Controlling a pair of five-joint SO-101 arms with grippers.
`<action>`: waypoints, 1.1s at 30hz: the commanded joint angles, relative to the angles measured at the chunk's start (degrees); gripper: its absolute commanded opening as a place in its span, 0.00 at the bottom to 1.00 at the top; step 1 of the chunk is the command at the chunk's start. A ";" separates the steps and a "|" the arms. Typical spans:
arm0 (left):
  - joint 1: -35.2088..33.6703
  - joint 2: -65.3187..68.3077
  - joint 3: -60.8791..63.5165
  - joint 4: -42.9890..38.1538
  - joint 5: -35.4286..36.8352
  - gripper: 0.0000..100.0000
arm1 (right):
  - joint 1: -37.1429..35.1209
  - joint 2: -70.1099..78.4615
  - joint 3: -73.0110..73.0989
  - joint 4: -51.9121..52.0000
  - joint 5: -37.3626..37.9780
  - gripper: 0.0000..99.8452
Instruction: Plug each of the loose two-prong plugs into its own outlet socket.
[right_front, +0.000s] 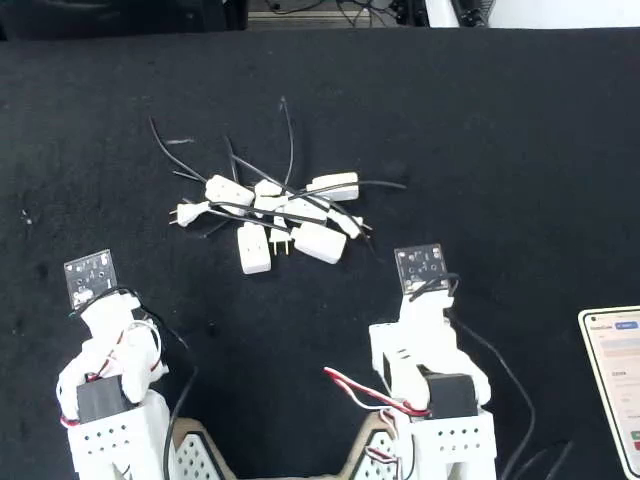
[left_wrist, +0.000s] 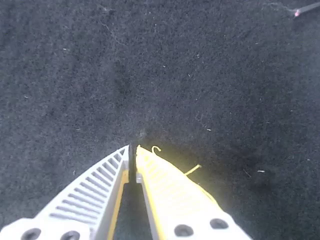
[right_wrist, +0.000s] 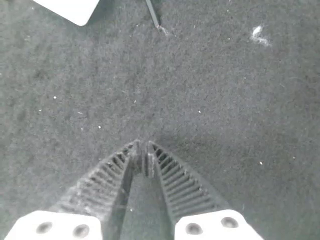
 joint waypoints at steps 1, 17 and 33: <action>2.33 -0.35 1.36 0.18 -0.26 0.03 | -0.62 -5.32 -0.22 0.26 -0.53 0.01; 2.42 -0.35 1.36 -0.18 -0.35 0.03 | -0.18 -5.49 -0.22 -1.23 -0.44 0.01; -4.44 -0.44 -2.77 -37.98 -16.62 0.04 | 0.88 -5.49 -5.67 -35.08 24.62 0.07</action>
